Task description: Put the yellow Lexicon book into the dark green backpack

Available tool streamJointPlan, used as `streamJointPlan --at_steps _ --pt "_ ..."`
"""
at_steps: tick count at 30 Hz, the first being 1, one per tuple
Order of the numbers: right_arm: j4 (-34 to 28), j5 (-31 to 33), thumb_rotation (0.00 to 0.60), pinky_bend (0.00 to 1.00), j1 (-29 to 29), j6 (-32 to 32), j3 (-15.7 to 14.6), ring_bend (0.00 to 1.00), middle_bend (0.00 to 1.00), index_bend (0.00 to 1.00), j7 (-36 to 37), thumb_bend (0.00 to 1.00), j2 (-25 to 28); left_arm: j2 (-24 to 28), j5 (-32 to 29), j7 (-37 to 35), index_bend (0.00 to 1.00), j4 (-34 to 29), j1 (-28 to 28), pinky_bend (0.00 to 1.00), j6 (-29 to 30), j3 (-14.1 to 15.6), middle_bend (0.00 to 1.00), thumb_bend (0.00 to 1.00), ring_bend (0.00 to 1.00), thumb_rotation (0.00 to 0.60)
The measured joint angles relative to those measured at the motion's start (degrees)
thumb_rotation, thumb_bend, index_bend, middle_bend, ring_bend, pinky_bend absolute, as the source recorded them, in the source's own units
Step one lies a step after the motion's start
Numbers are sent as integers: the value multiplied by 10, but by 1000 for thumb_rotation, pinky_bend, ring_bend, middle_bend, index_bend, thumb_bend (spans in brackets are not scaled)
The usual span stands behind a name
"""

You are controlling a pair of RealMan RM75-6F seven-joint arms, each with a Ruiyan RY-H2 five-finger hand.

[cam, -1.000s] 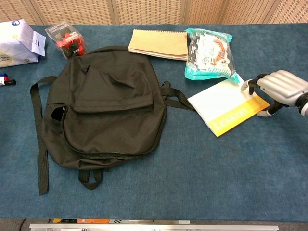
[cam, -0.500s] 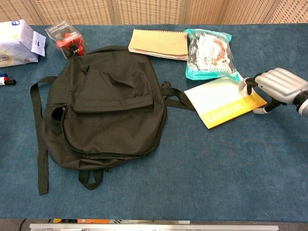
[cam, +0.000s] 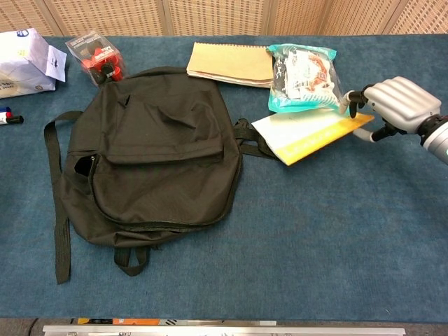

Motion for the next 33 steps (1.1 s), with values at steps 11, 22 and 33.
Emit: streamJointPlan --at_steps 11,22,33 --pt "-8 18 600 500 15 -15 15 396 520 451 -21 524 -14 2 1 -12 91 -1 -2 48 -4 2 68 250 66 566" --pt "-24 52 600 556 11 -28 28 477 612 584 -69 427 -23 10 5 -26 91 -3 -3 48 -8 6 68 250 65 556" --pt "-26 67 600 654 1 5 45 586 708 734 -98 429 -42 23 6 -25 91 -10 -7 48 -12 5 68 250 66 541"
